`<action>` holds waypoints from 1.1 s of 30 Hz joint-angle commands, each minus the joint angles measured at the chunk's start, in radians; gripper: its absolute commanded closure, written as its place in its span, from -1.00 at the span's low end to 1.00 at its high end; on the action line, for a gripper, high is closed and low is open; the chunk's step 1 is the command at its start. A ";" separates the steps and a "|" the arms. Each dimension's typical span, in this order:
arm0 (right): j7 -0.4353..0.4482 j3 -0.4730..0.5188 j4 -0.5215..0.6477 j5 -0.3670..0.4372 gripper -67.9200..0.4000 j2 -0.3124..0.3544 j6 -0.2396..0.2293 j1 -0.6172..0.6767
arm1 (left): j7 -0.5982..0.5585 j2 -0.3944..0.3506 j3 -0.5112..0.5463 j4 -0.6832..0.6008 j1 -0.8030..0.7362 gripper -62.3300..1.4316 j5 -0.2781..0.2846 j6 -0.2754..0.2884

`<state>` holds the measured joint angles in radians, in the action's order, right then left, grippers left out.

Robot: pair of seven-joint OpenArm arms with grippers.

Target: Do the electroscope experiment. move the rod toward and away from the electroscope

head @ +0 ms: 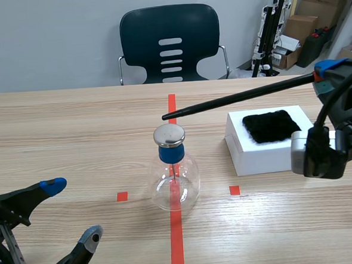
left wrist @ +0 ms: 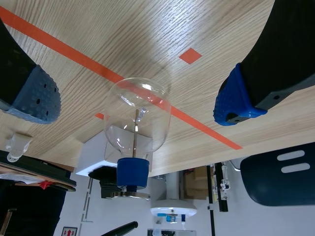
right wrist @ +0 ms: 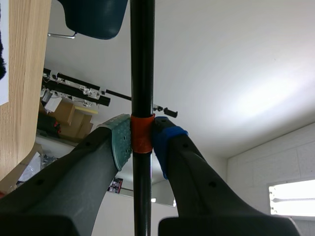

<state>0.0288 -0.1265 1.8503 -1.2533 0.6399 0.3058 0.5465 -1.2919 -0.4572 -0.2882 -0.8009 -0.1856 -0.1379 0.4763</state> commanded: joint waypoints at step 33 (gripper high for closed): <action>0.323 0.641 0.050 0.624 0.98 -0.068 0.123 0.421 | -0.017 -0.009 0.006 -0.020 0.003 -1.00 0.010 0.006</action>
<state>0.3447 0.5133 1.8961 -0.6365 0.5816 0.4149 0.9699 -1.2919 -0.4572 -0.2886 -0.8009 -0.1856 -0.1383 0.4763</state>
